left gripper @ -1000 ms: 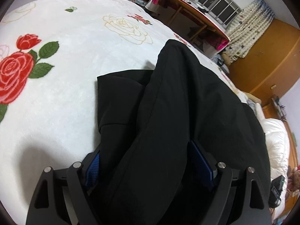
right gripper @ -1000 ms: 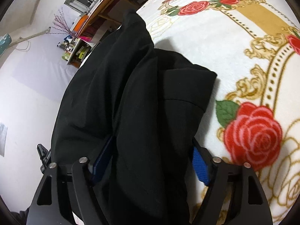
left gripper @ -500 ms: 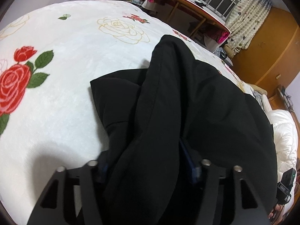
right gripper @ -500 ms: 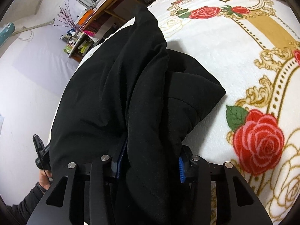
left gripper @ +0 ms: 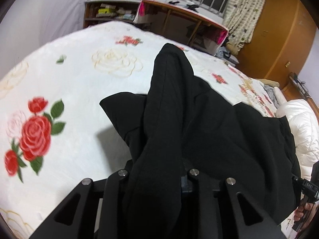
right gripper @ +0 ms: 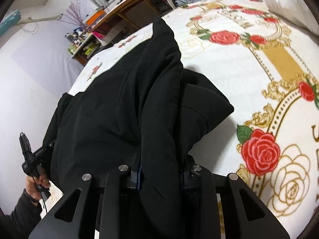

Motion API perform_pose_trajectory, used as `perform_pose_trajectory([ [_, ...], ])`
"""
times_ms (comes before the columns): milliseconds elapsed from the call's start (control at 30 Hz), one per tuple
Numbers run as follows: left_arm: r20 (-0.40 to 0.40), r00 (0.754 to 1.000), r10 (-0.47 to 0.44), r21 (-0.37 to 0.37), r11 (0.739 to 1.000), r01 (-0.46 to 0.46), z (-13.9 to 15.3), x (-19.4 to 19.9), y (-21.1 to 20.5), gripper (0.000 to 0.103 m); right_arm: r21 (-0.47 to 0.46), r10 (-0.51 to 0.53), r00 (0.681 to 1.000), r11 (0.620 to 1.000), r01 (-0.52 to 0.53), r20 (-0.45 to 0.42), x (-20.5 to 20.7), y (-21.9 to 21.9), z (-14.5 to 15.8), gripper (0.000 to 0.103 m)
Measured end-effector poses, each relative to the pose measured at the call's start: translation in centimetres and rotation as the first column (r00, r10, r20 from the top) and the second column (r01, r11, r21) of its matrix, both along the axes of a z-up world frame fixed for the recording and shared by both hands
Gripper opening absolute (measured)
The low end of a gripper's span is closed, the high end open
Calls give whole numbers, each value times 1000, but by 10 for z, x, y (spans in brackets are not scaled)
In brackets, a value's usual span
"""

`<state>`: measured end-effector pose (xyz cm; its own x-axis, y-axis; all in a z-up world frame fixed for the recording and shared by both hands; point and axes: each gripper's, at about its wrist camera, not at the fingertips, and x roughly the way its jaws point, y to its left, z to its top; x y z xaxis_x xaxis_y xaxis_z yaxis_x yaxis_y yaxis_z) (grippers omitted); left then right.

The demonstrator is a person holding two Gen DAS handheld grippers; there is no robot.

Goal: Fold large clothes
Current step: 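Lift the edge with both tools and fold the coat over again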

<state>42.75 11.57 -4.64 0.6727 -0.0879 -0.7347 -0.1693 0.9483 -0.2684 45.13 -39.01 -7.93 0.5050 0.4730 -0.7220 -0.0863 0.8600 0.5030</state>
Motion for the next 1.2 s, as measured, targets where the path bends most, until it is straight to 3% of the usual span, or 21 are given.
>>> perform_pose_trajectory([
  [300, 39, 999, -31, 9, 999, 30, 47, -34, 4, 25, -39, 32, 998, 999, -29, 62, -45, 16, 56, 25],
  [667, 65, 997, -48, 14, 999, 47, 79, -130, 10, 25, -18, 32, 996, 999, -31, 87, -142, 30, 96, 26],
  [967, 47, 997, -58, 2, 998, 58, 70, -211, 13, 26, 6, 24, 997, 1000, -24, 69, -225, 33, 88, 26],
  [1200, -21, 999, -39, -8, 999, 38, 26, -248, 15, 26, 6, 4, 1000, 1000, -4, -18, -267, 30, 46, 26],
])
